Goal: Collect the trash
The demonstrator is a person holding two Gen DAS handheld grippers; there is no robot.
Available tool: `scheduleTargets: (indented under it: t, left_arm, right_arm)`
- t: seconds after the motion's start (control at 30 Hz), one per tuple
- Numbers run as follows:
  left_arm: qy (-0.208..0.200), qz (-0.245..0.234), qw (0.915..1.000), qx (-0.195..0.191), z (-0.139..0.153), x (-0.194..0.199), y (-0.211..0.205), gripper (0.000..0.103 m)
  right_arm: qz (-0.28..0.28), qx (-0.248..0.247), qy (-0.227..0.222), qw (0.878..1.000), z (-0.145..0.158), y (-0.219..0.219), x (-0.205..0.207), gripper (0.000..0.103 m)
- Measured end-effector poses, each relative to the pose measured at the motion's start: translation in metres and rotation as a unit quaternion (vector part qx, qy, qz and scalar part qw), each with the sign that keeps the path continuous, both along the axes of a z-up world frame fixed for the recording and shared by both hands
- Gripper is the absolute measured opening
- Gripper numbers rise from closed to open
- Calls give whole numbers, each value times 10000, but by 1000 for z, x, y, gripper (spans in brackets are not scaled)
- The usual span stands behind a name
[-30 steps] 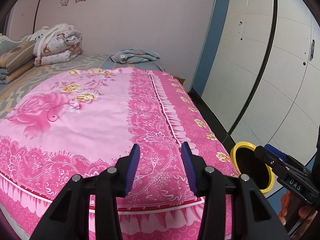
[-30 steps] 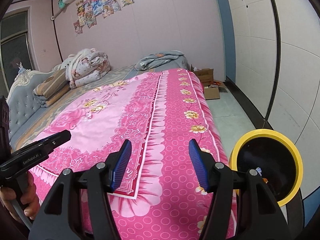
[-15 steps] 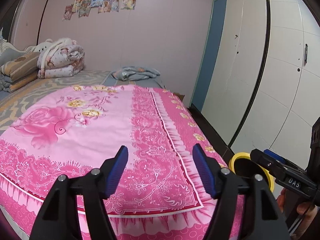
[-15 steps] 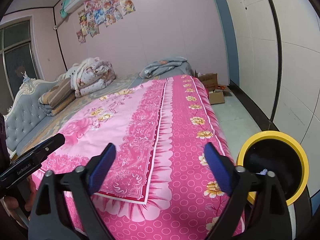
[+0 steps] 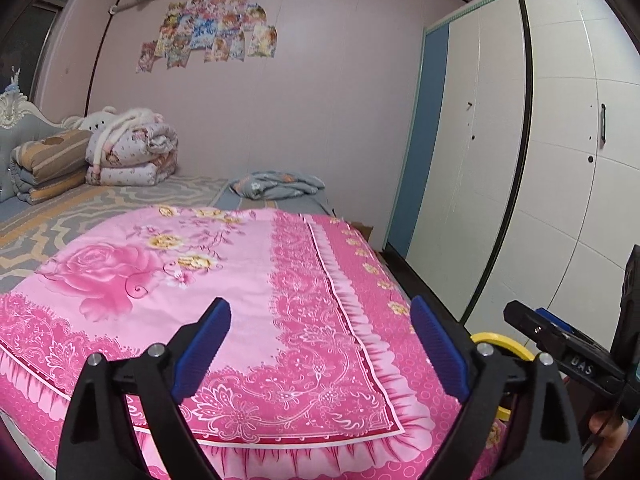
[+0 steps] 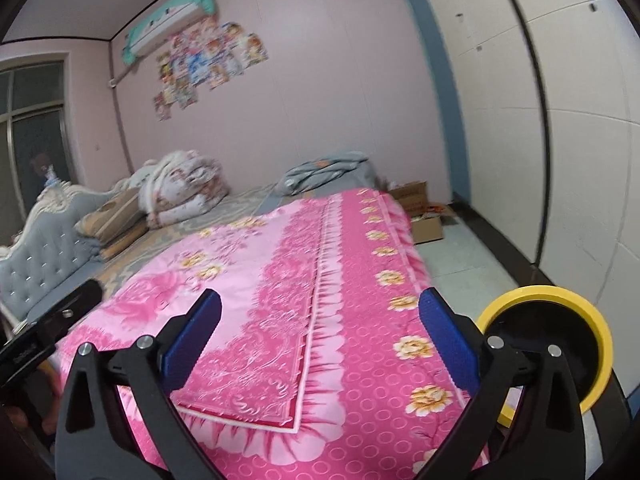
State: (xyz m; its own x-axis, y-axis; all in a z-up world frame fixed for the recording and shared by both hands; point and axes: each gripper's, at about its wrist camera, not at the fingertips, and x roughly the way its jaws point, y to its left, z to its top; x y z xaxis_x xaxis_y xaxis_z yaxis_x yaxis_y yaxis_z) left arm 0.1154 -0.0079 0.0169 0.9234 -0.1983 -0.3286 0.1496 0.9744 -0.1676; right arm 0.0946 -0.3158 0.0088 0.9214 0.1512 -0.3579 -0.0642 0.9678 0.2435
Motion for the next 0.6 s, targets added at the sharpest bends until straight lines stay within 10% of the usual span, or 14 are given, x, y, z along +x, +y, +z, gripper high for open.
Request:
scheduleTargets:
  t: [0.6]
  left_arm:
    - [-622,34,9981,5,14,-31,0,95]
  right_arm:
    - [-438,-362,-577,9967,7,3,-32,95]
